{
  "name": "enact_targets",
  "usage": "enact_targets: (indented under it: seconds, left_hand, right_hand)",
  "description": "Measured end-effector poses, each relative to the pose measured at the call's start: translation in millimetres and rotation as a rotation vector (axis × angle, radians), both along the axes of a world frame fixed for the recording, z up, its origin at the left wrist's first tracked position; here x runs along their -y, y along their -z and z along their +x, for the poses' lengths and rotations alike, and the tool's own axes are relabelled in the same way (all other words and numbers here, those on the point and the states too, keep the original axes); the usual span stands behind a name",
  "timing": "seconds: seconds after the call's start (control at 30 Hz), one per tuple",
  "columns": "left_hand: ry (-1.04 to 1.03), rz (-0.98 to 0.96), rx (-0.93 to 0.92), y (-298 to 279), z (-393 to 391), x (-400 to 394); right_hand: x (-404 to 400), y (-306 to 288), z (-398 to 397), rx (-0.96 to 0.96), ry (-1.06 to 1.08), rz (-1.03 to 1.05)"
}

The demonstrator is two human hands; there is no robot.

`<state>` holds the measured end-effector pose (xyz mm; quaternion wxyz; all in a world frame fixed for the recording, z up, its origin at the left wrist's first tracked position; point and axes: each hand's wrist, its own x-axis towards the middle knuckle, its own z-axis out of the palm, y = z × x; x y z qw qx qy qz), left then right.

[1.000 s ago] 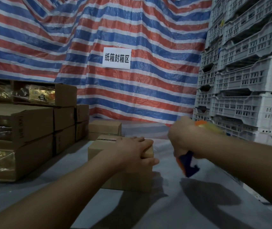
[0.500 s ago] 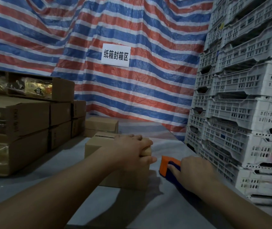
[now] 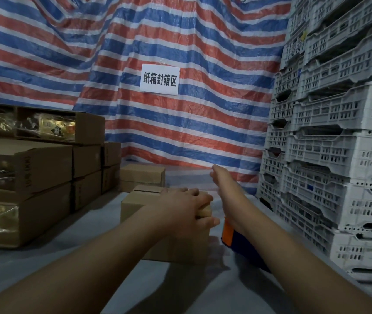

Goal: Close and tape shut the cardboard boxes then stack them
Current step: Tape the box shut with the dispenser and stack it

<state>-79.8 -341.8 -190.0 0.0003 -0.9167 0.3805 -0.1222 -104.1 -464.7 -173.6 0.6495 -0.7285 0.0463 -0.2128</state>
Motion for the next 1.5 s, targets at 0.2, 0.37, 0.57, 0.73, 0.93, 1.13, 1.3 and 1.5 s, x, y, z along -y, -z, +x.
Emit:
enact_targets:
  seconds: [0.2, 0.37, 0.57, 0.73, 0.93, 1.13, 1.3, 1.5]
  left_hand:
    - [-0.002, -0.041, -0.012, 1, 3, 0]
    - [-0.012, -0.054, -0.086, 0, 9, 1]
    - [0.108, -0.488, -0.192, -10, 15, -21]
    - [-0.01, -0.922, -0.108, 5, 29, -79]
    - [-0.058, -1.131, -0.603, 48, 25, -111]
    - [-0.047, -1.235, -0.709, 61, 24, -104]
    - [-0.193, -1.234, -0.69, 51, 57, -86]
    - [-0.188, -1.194, -0.819, 37, 107, -71]
  right_hand:
    - [-7, 16, 15, -0.017, -0.167, 0.251]
    - [-3, 39, 19, -0.062, -0.118, 0.398]
    - [-7, 41, 13, -0.091, -0.099, 0.399]
    - [-6, 63, 7, -0.272, -0.087, 0.4]
    - [-15, 68, 0, -0.136, 0.067, 0.151]
    - [-18, 76, -17, -0.045, -0.066, -0.126]
    - [-5, 60, 7, -0.119, 0.036, -0.314]
    - [27, 36, 59, -0.266, 0.178, -0.712]
